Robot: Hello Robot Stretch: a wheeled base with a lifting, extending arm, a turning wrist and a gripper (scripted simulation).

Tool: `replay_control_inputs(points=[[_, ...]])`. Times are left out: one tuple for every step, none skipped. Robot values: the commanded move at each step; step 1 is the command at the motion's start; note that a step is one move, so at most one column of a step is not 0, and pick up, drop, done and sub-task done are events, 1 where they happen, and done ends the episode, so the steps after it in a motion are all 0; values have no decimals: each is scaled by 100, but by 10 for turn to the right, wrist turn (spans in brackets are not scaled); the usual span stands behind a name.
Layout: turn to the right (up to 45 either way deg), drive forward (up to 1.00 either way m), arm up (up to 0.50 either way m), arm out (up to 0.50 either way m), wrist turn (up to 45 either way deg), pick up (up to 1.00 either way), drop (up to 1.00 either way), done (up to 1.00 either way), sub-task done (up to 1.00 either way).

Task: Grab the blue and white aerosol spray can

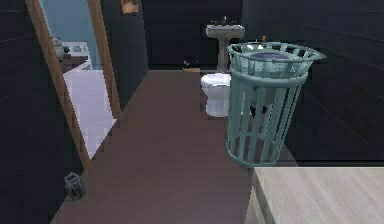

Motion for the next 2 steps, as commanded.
replay_control_inputs(points=[[0,0,50,0,0,0,0,0,0],[0,0,38,0,0,0,0,0,0]])
